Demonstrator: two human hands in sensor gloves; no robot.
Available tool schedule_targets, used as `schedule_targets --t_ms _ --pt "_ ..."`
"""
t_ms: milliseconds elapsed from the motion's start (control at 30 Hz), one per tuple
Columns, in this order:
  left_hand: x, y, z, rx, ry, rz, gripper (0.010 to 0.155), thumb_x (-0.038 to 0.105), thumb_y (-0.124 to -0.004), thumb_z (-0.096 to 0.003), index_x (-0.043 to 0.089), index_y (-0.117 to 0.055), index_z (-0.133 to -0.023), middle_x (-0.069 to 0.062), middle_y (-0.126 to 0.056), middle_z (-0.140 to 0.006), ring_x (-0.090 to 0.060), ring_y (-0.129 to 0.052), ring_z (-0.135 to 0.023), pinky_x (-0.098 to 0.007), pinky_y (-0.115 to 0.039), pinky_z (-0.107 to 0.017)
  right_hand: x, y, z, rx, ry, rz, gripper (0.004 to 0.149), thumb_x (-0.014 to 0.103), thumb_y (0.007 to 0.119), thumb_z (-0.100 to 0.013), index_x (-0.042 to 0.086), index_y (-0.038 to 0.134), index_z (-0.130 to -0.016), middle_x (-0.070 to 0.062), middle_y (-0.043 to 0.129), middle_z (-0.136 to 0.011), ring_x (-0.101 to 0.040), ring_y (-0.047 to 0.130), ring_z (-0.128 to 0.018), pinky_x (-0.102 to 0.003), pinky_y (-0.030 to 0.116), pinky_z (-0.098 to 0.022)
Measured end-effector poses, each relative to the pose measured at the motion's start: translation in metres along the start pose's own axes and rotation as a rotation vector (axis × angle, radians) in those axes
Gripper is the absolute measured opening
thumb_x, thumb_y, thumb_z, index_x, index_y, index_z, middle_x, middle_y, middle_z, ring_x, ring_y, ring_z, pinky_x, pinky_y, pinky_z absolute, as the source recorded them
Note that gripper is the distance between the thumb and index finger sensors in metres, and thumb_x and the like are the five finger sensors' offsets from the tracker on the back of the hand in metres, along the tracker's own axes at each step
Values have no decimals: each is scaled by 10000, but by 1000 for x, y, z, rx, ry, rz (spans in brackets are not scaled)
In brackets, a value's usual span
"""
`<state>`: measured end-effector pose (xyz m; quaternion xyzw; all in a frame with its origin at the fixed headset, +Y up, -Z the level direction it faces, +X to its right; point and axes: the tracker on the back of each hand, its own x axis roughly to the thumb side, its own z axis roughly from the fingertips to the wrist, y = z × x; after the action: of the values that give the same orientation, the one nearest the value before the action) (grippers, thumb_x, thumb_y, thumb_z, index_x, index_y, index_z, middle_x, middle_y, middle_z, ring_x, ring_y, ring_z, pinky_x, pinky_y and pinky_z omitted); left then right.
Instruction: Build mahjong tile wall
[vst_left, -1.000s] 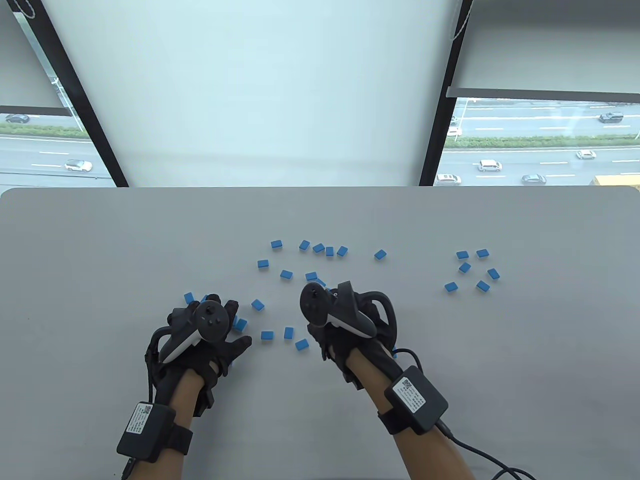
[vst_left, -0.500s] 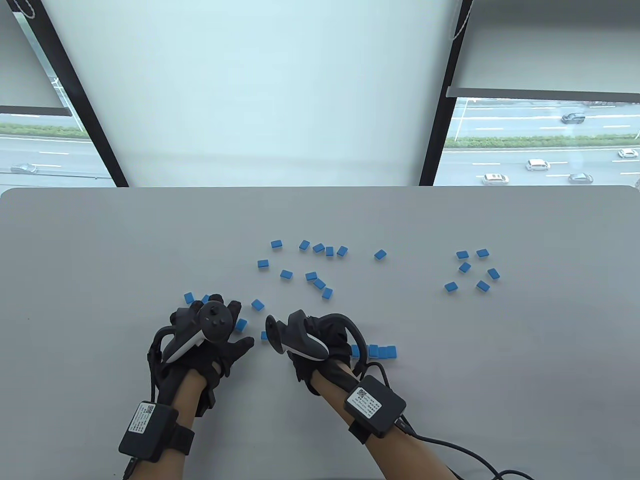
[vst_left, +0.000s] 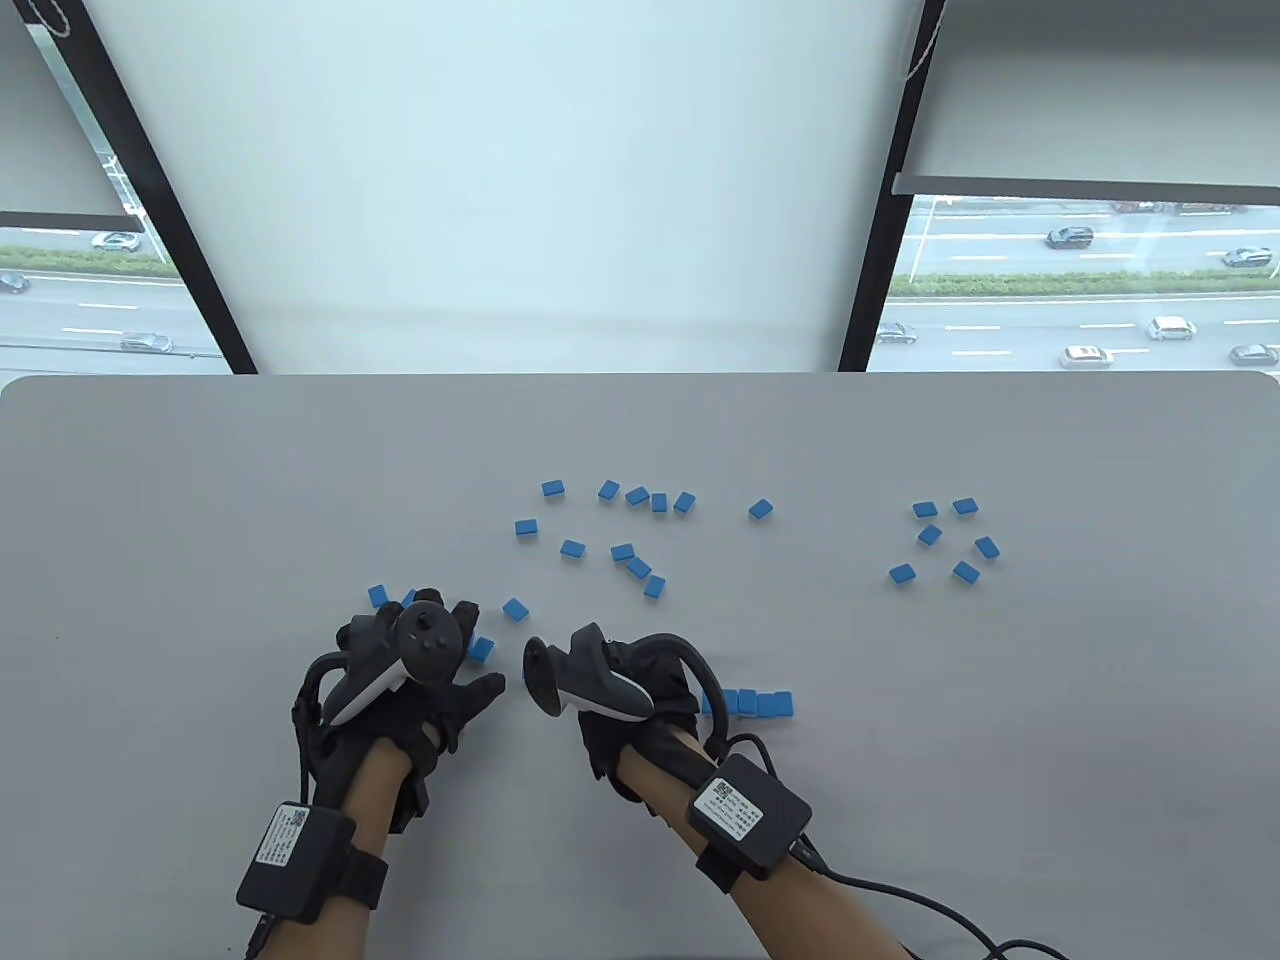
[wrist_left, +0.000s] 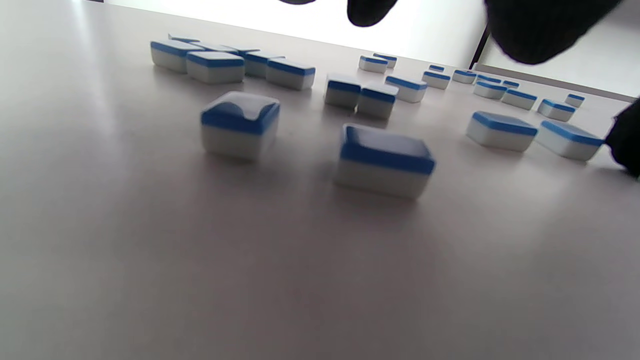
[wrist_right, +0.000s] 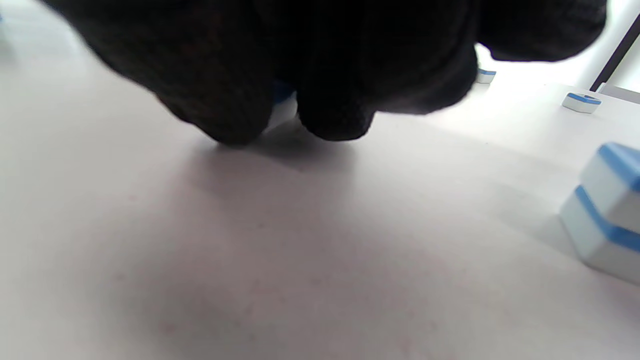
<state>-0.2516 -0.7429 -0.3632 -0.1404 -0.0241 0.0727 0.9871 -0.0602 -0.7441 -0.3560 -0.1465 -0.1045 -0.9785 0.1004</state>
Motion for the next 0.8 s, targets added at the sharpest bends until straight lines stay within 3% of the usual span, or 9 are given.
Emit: schedule_targets --t_ms 300,500,800 --pt "0 -1 -1 -7 1 3 855 718 -650 -402 361 -358 -1122 -26 -249 -1207 -456 -247 -1086 -750 -219 -682 -22 -29 12 -50 3 -48 588 362 909 -364 162 726 -886 -45 880 -730 -246 923 -389 -474 790 -384" --pt "0 -1 -1 -6 -2 1 853 718 -649 -403 363 -357 -1122 -29 -250 -1207 -455 -249 -1086 -749 -219 -684 -64 -58 35 -156 22 -39 593 361 895 -370 171 702 -898 -37 861 -744 -240 917 -407 -473 784 -403" --pt "0 -1 -1 -3 -1 1 855 718 -650 -402 363 -356 -1122 -26 -251 -1207 -456 -249 -1086 -749 -219 -684 -130 -53 58 -239 87 -95 591 368 879 -377 191 684 -907 -25 845 -765 -244 920 -453 -478 781 -439"
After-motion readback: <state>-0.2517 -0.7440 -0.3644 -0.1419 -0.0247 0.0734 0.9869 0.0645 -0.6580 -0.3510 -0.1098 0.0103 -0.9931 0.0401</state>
